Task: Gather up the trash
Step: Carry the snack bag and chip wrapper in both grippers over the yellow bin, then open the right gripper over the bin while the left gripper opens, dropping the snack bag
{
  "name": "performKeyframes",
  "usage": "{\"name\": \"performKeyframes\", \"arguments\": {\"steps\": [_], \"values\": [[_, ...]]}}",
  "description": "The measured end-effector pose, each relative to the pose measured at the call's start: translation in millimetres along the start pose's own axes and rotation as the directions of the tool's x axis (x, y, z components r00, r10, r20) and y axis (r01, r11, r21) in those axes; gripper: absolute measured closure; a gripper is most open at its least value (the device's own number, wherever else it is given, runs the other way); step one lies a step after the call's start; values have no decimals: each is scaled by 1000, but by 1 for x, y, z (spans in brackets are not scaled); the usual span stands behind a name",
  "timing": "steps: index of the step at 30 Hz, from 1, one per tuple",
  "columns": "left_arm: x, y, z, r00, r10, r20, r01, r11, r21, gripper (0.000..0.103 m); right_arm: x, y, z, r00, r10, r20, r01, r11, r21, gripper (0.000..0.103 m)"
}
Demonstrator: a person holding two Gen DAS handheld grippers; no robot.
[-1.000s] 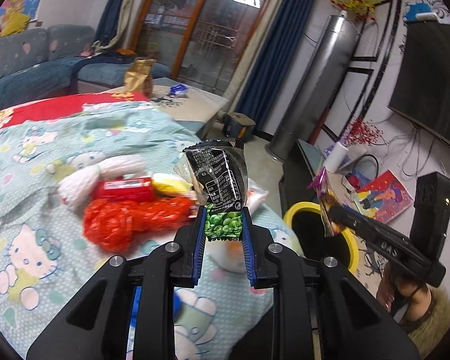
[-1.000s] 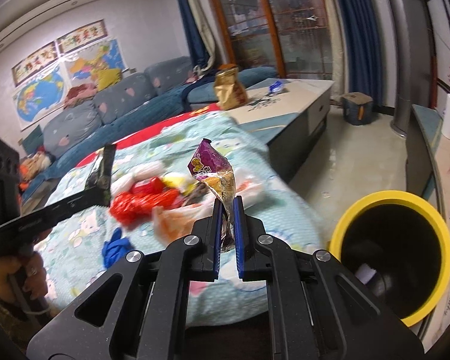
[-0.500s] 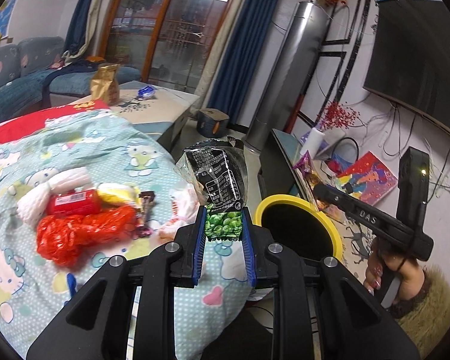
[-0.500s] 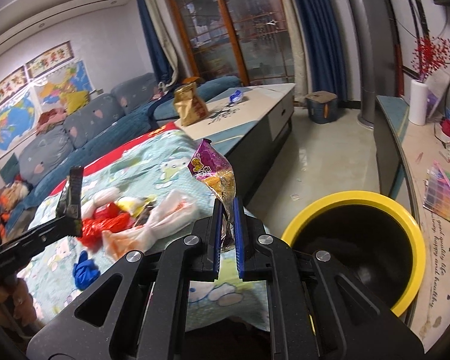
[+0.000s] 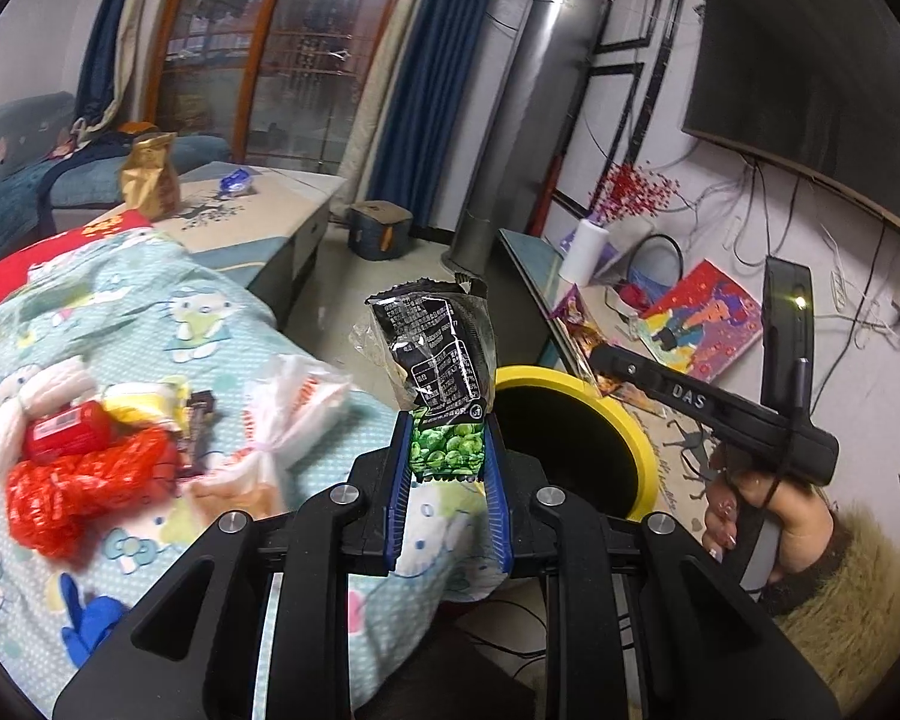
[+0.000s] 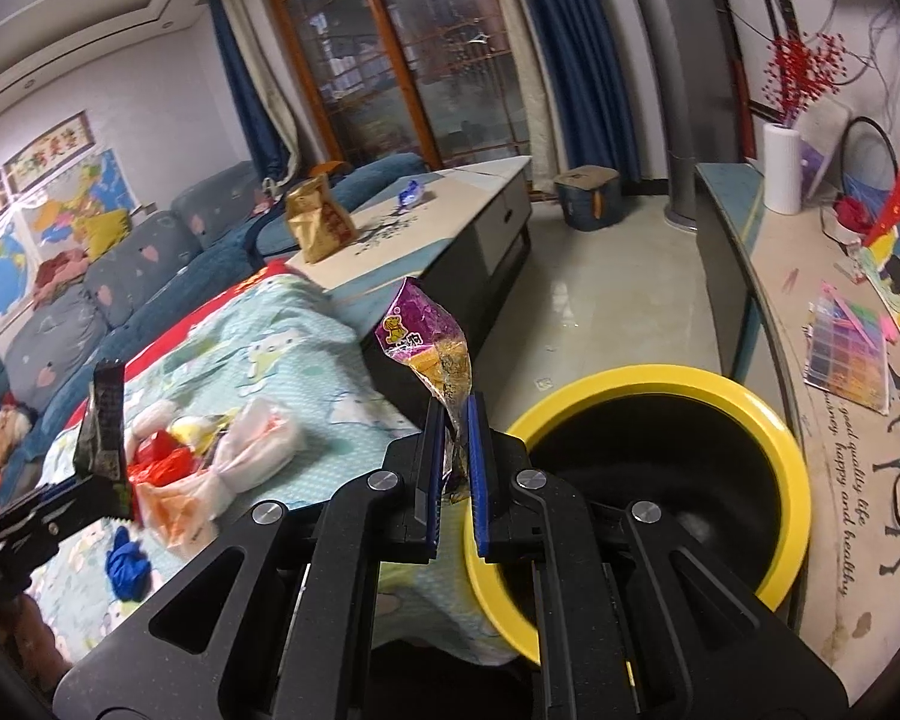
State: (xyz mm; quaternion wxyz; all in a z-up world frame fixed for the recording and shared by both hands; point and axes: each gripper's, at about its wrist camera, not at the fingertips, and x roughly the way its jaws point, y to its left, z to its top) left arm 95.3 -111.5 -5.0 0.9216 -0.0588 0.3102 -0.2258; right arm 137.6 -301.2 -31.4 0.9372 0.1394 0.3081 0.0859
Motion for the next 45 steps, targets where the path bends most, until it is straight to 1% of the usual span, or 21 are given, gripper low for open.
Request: {"name": "performKeyframes", "arguments": {"steps": [12,24,37,45], "values": [[39,-26,-4,997,-43,-60,47,997,61,82,3,-45,1,997,-81,-6,81,994,78,98],[83,-53,-10,989,-69,-131,88,985,145,82,10,-84,-7,988,-145,-44,150,977,150,98],[131,-74,-23,972,-101,-214,137,977,163,82,17,-119,-17,979,-185,-89,200,958,207,98],[158,-78,-29,960,-117,-253,158,976,149,82,22,-133,-23,973,-197,-118,220,949,227,98]]}}
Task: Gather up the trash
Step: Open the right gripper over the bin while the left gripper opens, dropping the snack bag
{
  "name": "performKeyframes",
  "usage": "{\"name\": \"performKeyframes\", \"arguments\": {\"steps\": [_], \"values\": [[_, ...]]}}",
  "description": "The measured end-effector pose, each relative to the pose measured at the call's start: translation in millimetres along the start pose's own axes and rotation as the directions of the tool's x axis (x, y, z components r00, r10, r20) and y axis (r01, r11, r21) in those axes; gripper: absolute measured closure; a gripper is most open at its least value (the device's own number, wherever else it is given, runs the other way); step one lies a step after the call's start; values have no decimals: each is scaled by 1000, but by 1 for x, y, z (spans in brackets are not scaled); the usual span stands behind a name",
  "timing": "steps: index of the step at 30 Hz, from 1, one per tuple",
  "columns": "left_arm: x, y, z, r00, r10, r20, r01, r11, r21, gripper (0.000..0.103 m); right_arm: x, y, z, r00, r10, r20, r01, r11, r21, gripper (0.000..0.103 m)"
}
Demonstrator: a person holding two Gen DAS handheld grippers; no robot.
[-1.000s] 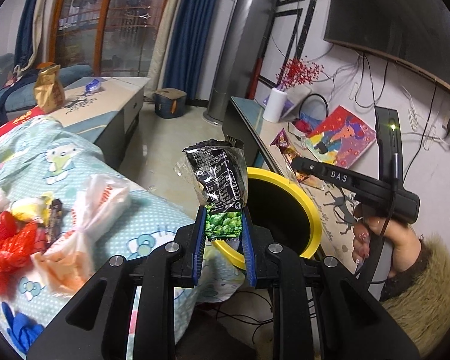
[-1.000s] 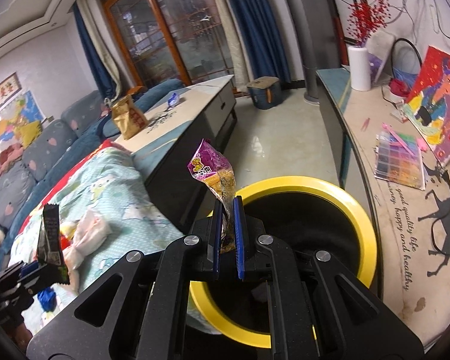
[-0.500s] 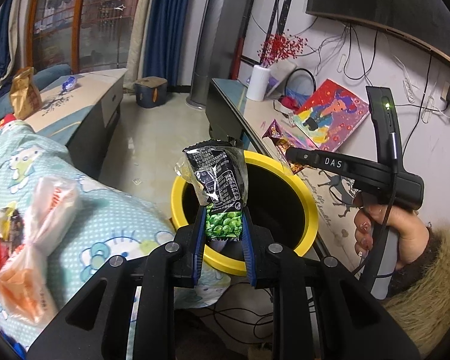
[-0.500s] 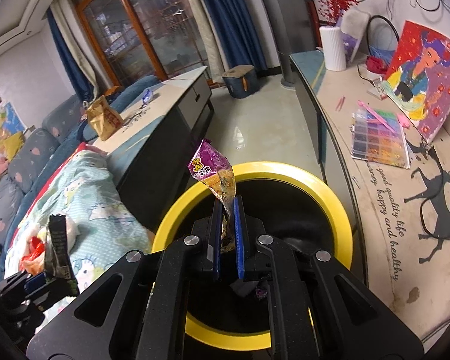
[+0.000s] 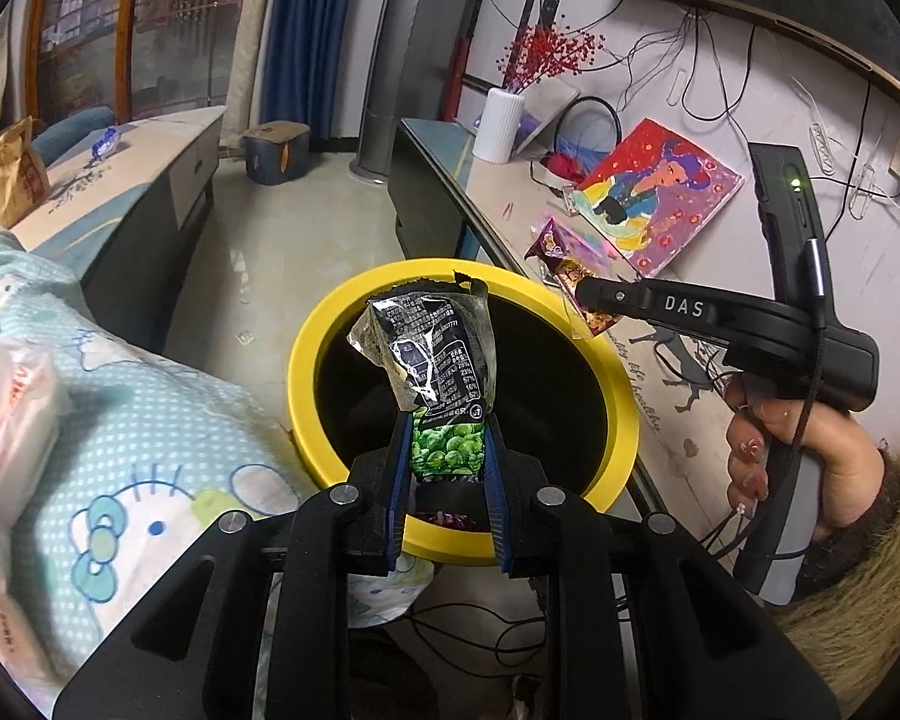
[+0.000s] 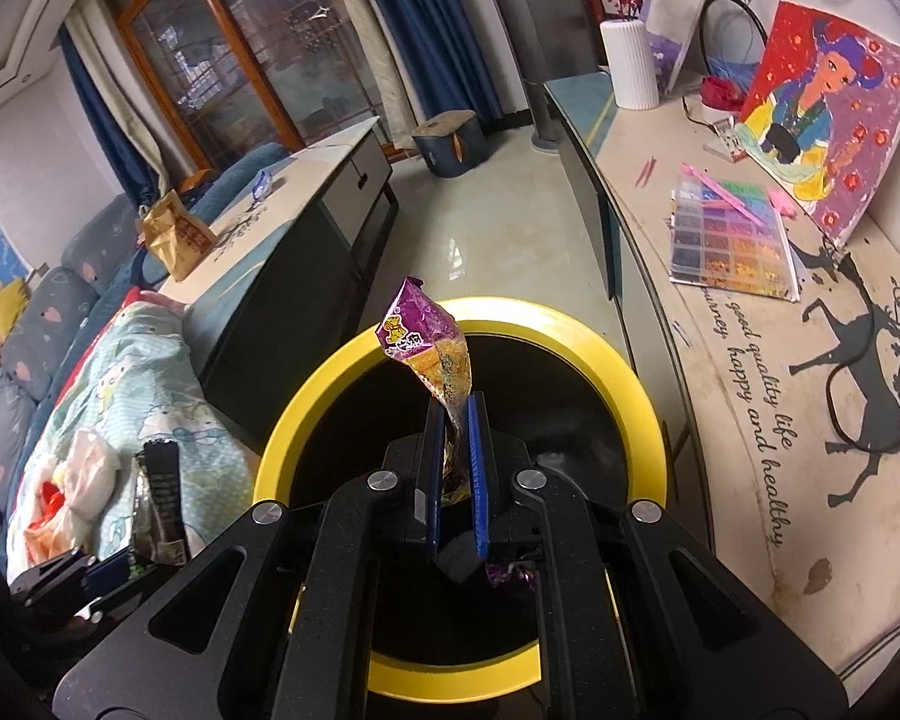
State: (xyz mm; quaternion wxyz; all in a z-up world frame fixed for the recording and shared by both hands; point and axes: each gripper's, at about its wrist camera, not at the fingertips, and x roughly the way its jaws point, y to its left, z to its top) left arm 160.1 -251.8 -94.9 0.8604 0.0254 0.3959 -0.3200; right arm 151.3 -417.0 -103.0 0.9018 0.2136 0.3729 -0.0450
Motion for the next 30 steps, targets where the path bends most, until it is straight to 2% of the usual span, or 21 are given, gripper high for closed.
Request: {"name": "performKeyframes", "arguments": {"steps": [3,5,7,8,9,11,13,15,19,24,30], "values": [[11,1,3,1000,-24,-10,24,1000,-14,80,5,-5,-2,1000,1,-20,-1,1000,15,94],[18,2,4,999,-44,-9,44,999,-15,74,8,-8,-2,999,0,-34,1,1000,31,85],[21,3,3,999,-44,3,44,999,-15,42,9,-13,-4,999,-3,-45,5,998,58,67],[21,5,2,999,-49,10,50,998,-26,32,9,-13,-4,999,-4,-45,7,998,67,64],[19,7,1,998,-56,15,56,998,-37,29,8,-14,-4,999,-7,-39,10,997,75,63],[14,8,-1,999,-41,27,42,998,-50,17,7,-13,-3,999,-13,-32,16,997,71,57],[4,9,-2,999,-16,49,18,998,-53,11,2,-9,-3,1000,-26,-8,27,998,64,48],[-8,11,-2,997,3,75,1,998,-57,7,-1,-4,-2,1000,-30,8,30,998,52,44],[-29,18,-3,993,58,106,-49,995,-86,7,-7,11,-2,1000,-14,27,14,1000,20,35],[-60,32,-8,981,126,148,-108,986,-127,7,-13,32,-2,999,17,44,-17,1000,-20,33],[-87,46,-11,967,173,188,-143,977,-160,7,-24,59,-4,996,61,65,-57,996,-64,31]]}}
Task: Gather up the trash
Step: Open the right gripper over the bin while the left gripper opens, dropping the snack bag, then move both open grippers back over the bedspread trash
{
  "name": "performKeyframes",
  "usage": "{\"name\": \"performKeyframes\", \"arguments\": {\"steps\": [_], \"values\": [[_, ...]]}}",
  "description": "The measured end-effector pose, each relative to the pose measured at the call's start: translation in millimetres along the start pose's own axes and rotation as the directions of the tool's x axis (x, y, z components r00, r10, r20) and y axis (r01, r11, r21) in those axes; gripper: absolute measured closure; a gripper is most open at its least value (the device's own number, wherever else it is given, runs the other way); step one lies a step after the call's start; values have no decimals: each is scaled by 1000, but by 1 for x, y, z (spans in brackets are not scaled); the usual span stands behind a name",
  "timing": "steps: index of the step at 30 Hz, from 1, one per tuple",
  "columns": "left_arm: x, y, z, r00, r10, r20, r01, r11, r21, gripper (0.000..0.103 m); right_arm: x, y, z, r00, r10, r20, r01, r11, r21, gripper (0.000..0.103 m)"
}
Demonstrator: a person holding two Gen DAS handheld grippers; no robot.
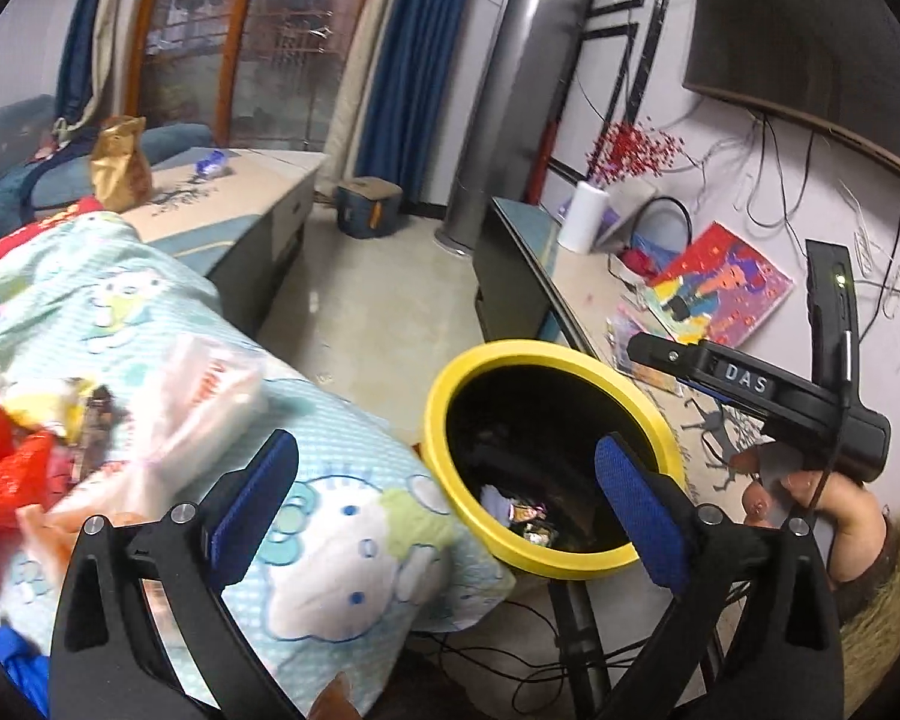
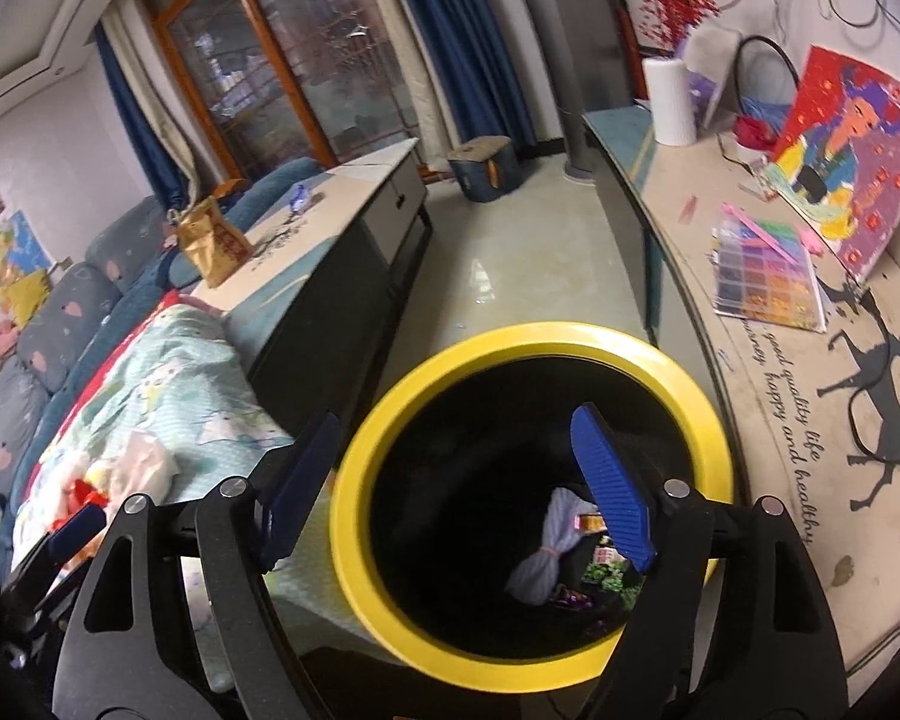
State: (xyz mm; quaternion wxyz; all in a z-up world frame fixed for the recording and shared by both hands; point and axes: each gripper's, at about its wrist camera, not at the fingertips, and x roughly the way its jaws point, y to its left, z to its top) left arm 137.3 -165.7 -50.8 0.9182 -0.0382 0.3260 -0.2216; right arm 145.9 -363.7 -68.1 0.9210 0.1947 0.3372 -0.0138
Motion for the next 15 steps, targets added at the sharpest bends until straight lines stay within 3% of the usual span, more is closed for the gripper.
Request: {"name": "performKeyframes", "arguments": {"steps": [15], "values": [[-45,41,6,991,103,86,-97,993,-75,7,-20,56,-3,995,101,28,-98,989,-107,30]]}}
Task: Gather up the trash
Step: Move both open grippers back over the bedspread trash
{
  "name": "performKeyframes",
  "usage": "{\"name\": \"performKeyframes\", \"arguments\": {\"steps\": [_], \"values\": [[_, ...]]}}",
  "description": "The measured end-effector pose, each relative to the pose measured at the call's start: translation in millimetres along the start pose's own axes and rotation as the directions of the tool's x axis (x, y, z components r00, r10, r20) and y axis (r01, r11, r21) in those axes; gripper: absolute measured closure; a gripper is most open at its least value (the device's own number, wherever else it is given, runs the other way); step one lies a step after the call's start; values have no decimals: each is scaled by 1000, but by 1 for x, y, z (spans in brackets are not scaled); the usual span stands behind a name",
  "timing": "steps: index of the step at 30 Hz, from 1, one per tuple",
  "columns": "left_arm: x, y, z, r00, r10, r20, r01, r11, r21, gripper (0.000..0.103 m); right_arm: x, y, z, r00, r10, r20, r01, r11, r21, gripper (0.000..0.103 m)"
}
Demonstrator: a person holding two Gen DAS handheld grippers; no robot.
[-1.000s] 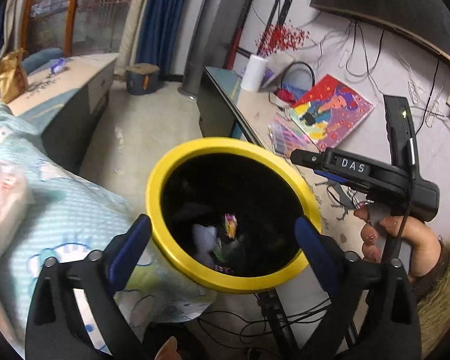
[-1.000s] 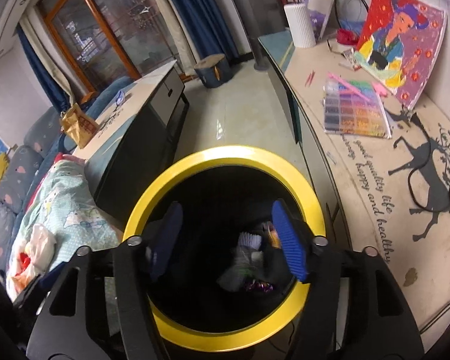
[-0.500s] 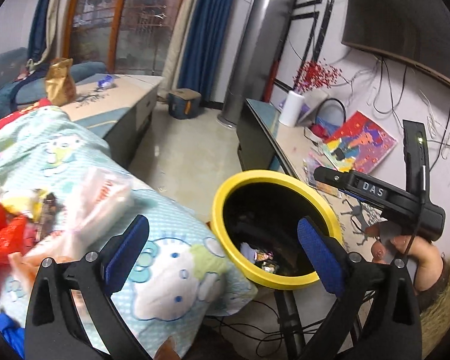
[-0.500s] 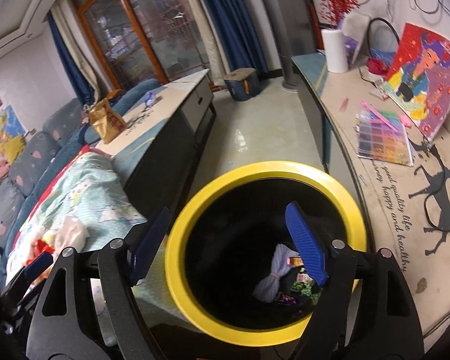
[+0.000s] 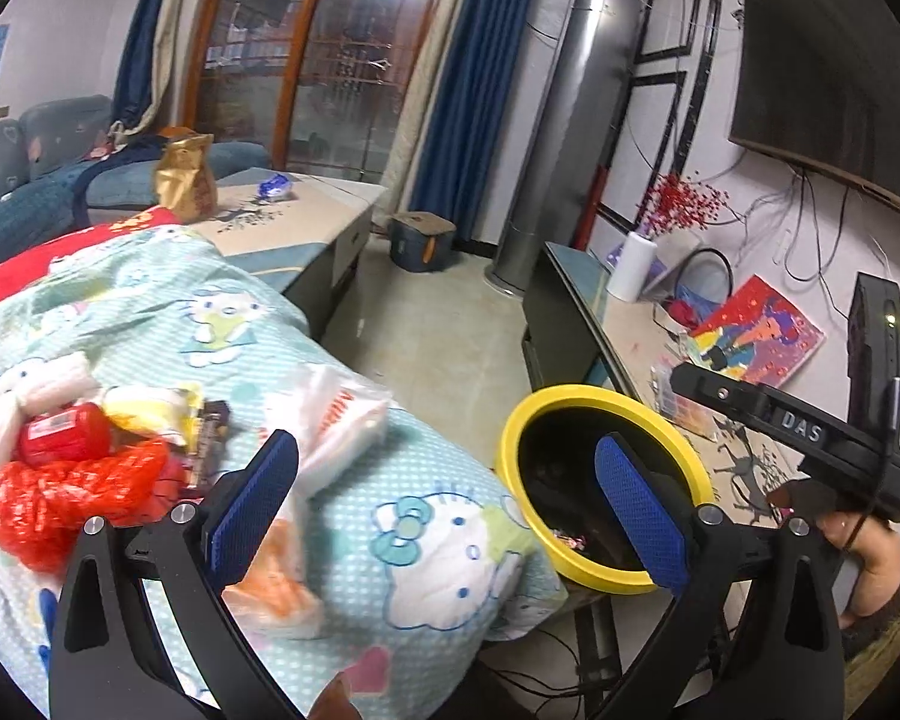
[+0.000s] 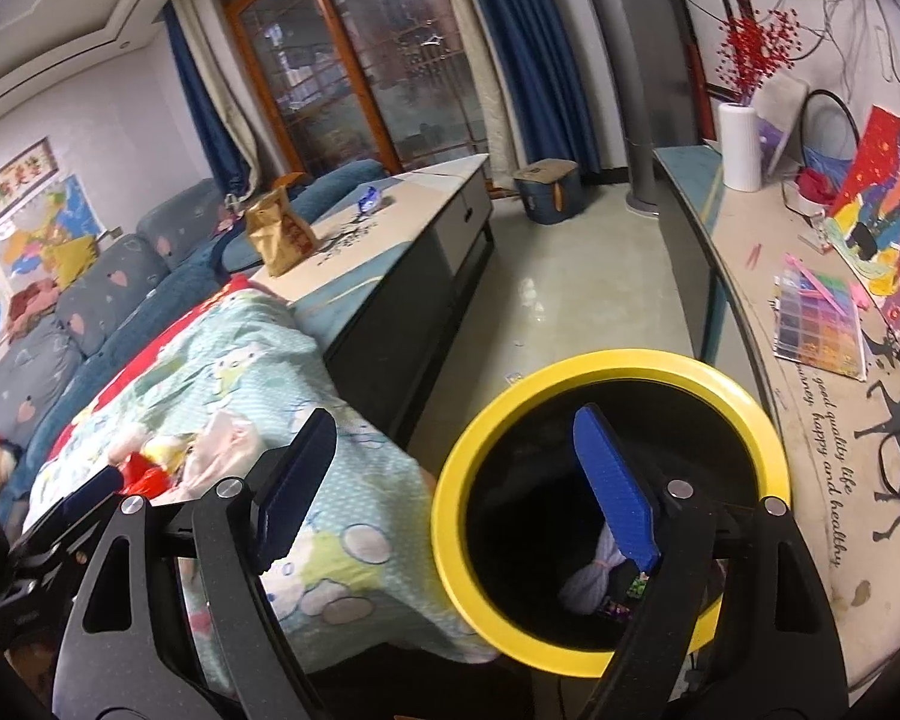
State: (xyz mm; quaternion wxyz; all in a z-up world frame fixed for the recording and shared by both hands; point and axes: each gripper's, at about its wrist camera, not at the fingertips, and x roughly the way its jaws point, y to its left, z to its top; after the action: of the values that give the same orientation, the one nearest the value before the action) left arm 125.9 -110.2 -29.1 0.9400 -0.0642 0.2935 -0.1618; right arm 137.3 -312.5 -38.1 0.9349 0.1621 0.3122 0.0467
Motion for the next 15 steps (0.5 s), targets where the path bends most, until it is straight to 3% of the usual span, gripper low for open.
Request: {"name": "performKeyframes", "arguments": {"steps": [15], "values": [[-35,56,4,990,125,69,-120,990,-72,7,0,65,-20,991,121,-52,-126,987,-102,30]]}}
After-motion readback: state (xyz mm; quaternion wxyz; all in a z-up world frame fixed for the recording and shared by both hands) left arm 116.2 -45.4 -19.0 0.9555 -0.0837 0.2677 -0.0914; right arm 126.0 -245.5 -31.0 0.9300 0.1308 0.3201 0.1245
